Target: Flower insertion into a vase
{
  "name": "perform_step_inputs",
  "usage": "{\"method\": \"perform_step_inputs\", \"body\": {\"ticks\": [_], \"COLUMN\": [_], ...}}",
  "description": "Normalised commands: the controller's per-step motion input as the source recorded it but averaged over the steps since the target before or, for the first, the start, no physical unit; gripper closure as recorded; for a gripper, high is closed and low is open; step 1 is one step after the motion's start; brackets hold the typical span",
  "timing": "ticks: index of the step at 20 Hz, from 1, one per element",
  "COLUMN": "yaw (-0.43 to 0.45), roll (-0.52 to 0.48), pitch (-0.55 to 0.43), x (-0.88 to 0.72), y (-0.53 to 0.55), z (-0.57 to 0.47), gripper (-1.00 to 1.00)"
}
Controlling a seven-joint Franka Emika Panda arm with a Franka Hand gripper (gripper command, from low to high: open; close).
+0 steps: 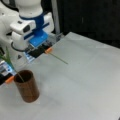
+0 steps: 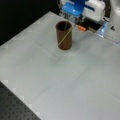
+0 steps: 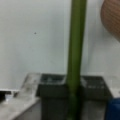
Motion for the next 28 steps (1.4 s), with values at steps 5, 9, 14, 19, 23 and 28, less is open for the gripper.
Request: {"method": "perform_step_inputs", "body": {"ticks": [5, 9, 14, 19, 23, 28], "yaw": [0.14, 0.205, 0.057, 0.005, 0.065, 0.062], "roll": [0.016, 0.012, -0.048, -0.09, -0.102, -0.127], "pitch": [-0.142, -0.131, -0.111, -0.095, -0.071, -0.019], "x": [-0.33, -0.17, -0.2, -0.25, -0.23, -0.27], "y": [-0.2, -0.23, -0.52, -0.56, -0.43, -0.19], "z": [-0.09, -0.08, -0.04, 0.03, 0.04, 0.02], "gripper": [1.0, 1.0, 1.0, 1.0, 1.0, 1.0]}}
